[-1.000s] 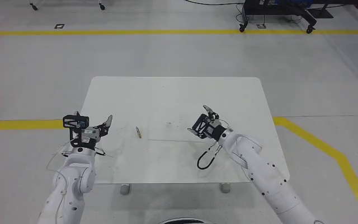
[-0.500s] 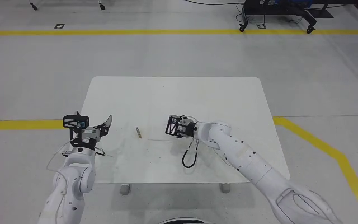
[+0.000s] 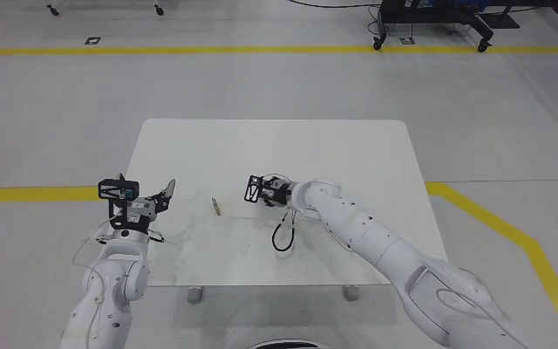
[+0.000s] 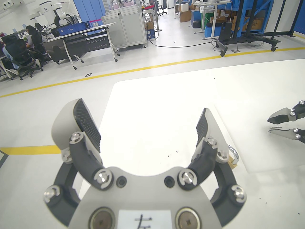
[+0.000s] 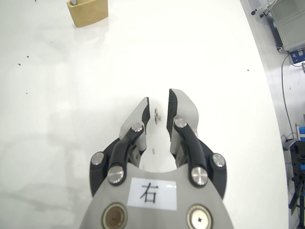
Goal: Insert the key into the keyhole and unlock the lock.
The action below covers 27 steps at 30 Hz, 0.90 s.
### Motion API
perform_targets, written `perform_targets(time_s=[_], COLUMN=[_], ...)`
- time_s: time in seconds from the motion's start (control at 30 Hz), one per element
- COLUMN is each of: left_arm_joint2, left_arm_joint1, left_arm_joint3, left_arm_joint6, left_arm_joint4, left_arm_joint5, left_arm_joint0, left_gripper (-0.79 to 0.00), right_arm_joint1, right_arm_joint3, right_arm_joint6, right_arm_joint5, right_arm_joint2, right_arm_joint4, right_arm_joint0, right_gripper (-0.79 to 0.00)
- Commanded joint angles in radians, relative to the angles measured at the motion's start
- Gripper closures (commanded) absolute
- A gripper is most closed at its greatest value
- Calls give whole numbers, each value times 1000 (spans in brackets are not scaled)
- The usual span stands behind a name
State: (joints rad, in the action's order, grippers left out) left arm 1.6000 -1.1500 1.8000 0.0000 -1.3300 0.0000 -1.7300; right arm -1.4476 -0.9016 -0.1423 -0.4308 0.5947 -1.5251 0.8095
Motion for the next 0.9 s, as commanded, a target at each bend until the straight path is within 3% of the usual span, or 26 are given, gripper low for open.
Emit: perform_targets(time_s=[0.0, 0.23, 0.5, 0.7, 0.87], left_arm_joint2=[0, 0, 0, 0, 0], left_arm_joint1=[0, 0, 0, 0, 0], left_arm_joint3=[0, 0, 0, 0, 0], left_arm_joint6=[0, 0, 0, 0, 0], left_arm_joint4=[0, 0, 0, 0, 0], left_arm_joint5=[0, 0, 0, 0, 0], left_arm_joint0=[0, 0, 0, 0, 0], left_gripper=[-785, -785, -785, -785, -785], right_arm_joint1=[-3, 23, 102, 169, 210], right_arm_joint3=[6, -55, -235, -319, -274], right_arm_joint6=[6, 39, 85, 204, 199], right_arm_joint5=[19, 45, -61, -294, -550], right_arm_joint2=[-2, 46, 205, 427, 586], right_arm_joint4=[-17, -69, -49, 181, 452], right_arm_joint0=[-3, 28, 143, 272, 332], right_gripper=[0, 0, 0, 0, 0])
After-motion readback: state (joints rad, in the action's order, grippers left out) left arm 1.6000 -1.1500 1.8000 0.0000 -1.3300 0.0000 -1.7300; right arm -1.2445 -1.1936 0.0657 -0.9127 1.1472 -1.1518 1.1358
